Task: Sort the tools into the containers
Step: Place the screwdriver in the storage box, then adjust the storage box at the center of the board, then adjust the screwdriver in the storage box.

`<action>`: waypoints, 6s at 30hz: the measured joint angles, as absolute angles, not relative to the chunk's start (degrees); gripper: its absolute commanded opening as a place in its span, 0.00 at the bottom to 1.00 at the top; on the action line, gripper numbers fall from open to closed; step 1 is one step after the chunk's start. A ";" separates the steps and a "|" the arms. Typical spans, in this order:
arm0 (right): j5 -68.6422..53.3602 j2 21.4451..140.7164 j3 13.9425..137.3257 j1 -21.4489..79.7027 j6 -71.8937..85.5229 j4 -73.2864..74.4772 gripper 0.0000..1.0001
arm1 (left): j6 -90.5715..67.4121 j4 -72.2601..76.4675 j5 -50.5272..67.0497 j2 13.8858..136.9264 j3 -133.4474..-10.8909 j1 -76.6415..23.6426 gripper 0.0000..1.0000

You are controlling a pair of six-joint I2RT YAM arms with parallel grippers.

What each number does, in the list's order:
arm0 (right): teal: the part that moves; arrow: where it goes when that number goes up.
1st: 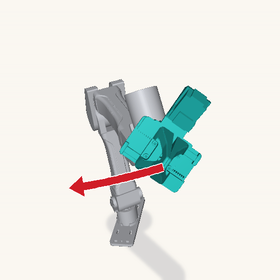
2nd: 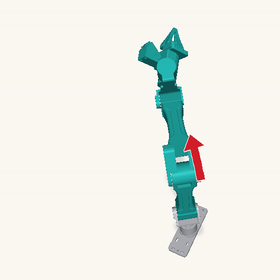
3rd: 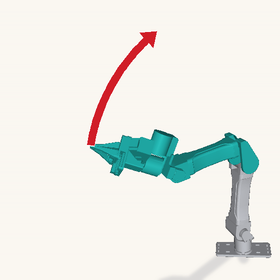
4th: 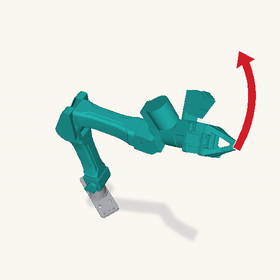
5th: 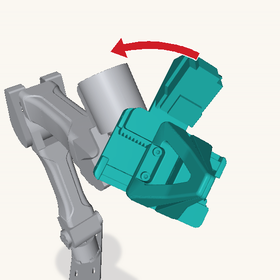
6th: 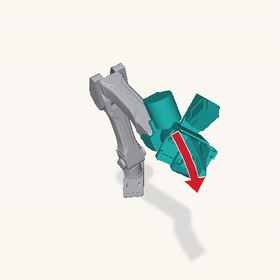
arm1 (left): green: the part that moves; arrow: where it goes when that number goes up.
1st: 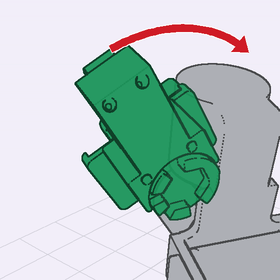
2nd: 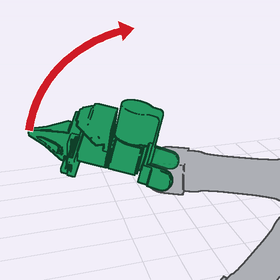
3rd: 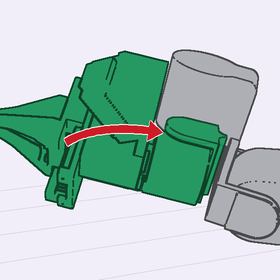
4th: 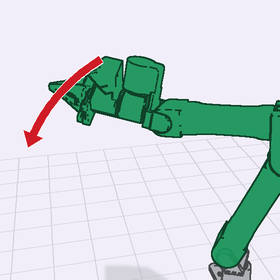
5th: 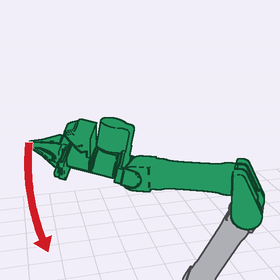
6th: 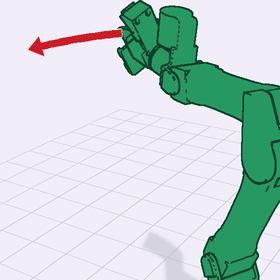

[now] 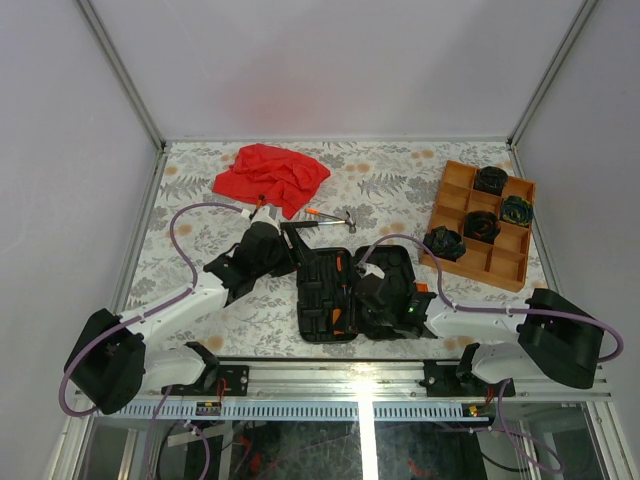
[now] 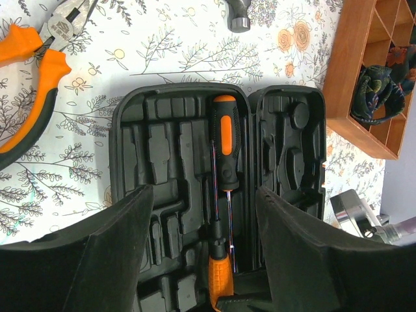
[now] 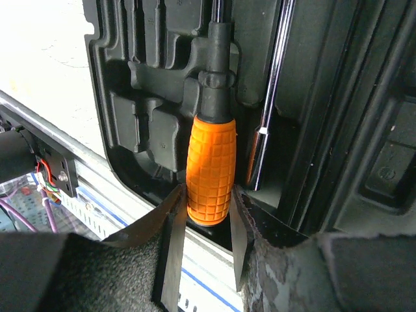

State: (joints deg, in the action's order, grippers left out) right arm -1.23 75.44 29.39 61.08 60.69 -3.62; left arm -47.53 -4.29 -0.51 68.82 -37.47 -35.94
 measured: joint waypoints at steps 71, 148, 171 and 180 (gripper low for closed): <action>-2.26 77.21 40.93 46.96 40.99 4.67 0.25 | -55.53 -16.84 -9.56 73.82 -39.92 -51.22 0.33; 8.82 71.18 42.09 58.00 35.55 15.05 0.38 | -52.58 -4.08 -5.04 74.85 -30.28 -44.56 0.40; 6.52 81.25 44.16 59.29 35.24 15.57 0.28 | -52.58 0.73 -2.85 79.75 -30.28 -44.49 0.33; 6.42 85.38 47.05 59.37 35.14 17.89 0.26 | -52.86 1.30 -2.81 79.99 -30.28 -44.45 0.32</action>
